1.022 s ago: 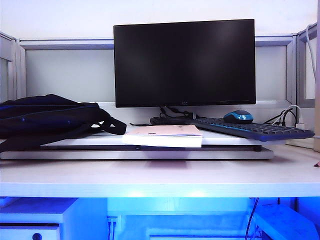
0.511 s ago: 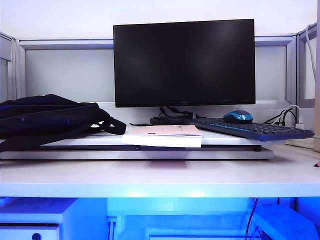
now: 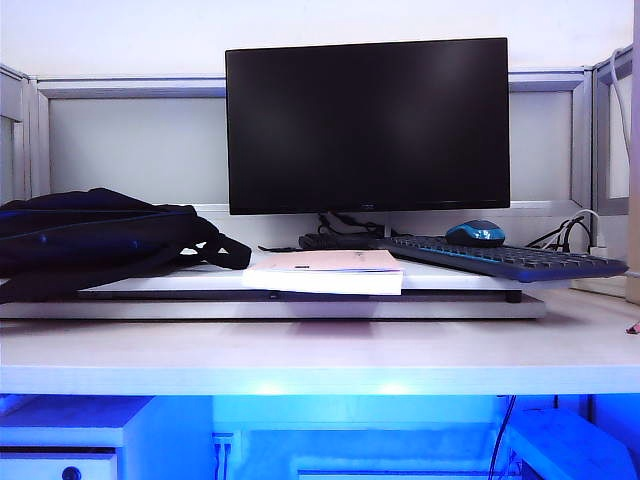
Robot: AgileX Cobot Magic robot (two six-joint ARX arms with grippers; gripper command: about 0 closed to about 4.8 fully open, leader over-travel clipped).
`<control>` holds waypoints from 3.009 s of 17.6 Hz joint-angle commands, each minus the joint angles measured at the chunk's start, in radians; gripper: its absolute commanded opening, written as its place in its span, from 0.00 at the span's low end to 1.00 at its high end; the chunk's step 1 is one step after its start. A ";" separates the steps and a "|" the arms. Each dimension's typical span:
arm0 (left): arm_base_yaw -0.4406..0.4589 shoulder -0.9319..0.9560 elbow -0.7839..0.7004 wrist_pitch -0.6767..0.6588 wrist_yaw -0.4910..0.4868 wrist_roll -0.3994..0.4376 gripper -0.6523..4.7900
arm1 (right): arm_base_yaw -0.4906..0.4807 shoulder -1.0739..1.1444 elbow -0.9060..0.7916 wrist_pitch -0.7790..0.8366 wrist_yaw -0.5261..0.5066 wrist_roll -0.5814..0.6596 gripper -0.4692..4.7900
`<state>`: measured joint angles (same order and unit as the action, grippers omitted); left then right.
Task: Pick up the book on the desk and put it into the open backpack.
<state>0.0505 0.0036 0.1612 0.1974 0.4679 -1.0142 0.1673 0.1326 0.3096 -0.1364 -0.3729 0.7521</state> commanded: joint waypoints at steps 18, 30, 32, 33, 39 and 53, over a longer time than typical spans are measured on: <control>0.001 0.702 0.269 0.334 0.147 -0.269 1.00 | 0.002 0.833 0.236 0.470 -0.315 0.217 1.00; 0.002 0.942 0.335 0.388 0.173 -0.198 1.00 | 0.001 1.358 0.261 0.873 -0.381 0.391 1.00; 0.002 0.970 0.336 0.389 0.177 -0.197 1.00 | 0.002 1.443 0.295 0.902 -0.389 0.401 1.00; 0.002 0.982 0.335 0.389 0.177 -0.197 1.00 | 0.001 1.465 0.309 0.900 -0.388 0.401 1.00; 0.002 1.025 0.336 0.427 0.175 -0.191 1.00 | 0.001 1.593 0.407 0.888 -0.384 0.401 1.00; 0.002 1.091 0.385 0.448 0.182 -0.189 1.00 | 0.085 1.834 0.615 0.851 -0.374 0.457 1.00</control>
<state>0.0513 1.0966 0.5385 0.6319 0.6453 -1.2083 0.2523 1.9678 0.9222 0.7082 -0.7525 1.2045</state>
